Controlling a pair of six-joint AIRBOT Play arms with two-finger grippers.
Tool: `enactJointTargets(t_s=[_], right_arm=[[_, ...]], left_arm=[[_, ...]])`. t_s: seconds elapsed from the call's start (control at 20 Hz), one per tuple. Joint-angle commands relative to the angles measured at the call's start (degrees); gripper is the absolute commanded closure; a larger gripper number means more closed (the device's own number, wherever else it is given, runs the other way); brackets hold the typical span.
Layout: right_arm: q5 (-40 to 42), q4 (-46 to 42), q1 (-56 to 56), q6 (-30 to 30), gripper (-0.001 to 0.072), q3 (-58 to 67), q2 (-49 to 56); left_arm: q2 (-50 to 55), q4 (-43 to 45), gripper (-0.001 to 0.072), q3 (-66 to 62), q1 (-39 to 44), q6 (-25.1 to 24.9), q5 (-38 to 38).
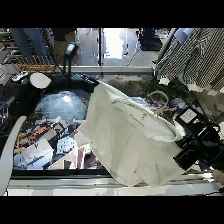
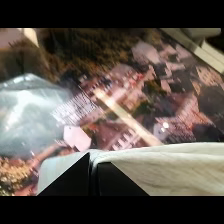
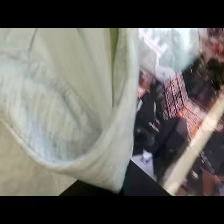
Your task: Fold the clothes and pants, and hang the long-sleeved shirts on hangers.
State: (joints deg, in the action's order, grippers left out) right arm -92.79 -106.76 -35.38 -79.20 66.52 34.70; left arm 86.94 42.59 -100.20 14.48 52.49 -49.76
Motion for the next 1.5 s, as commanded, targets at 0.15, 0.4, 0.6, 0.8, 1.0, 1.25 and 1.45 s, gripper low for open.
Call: enactJointTargets(t_s=[0.15, 0.4, 0.6, 0.8, 1.0, 1.25, 1.45], right_arm=[[-6.5, -8.8, 0.0, 4.9, 0.0684, -1.2, 8.4], [0.7, -12.8, 0.0, -9.2, 0.0684, -1.4, 13.3], [14.8, -12.4, 0.0, -18.0, 0.0684, -1.4, 12.2], [26.5, -7.3, 0.0, -17.2, 0.0684, -1.4, 10.8], [27.9, -2.4, 0.0, -15.4, 0.0683, -1.3, 6.2], [29.7, 2.0, 0.0, -12.8, 0.0683, -1.2, 1.0], [42.0, -1.4, 0.0, -20.5, 0.0683, -1.2, 1.2]], left_arm=[[-5.8, 0.2, 0.0694, -0.1, -1.4, -2.4, 2.7], [-6.7, 0.2, 0.0693, -0.1, -2.1, -2.4, 1.2], [-6.4, 3.3, 0.0693, 0.0, -2.2, -2.4, -4.0], [-6.4, 5.9, 0.0692, 0.0, -3.0, -2.4, -6.9], [-5.2, 5.8, 0.0692, 0.0, -6.1, -2.4, -4.2], [-2.8, 2.5, 0.0208, 0.0, -6.7, -2.4, 0.7], [-3.6, 1.0, 0.0207, 0.0, -6.7, -2.4, -2.1]])
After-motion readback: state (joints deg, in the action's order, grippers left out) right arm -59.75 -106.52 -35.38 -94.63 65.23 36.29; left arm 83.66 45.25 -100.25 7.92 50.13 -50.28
